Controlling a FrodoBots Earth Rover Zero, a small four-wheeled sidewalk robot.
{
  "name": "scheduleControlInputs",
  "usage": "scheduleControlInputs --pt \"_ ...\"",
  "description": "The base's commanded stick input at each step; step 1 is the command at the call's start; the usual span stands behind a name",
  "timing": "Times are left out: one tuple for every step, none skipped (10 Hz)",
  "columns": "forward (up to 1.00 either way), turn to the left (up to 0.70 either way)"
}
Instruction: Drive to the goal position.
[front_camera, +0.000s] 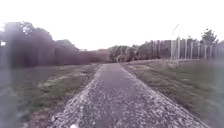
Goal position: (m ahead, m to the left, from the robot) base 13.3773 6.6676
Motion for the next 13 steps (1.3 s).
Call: scheduleControlInputs --pt "0.5 0.0" --pt "0.5 0.0" --pt "0.5 0.0" --pt "0.5 0.0" --pt "0.5 0.0" --pt "0.5 0.0" --pt "0.5 0.0" --pt "0.5 0.0" --pt "0.5 0.0" --pt "0.5 0.0" --pt "0.5 0.0" --pt "0.5 0.0" --pt "0.5 0.0"
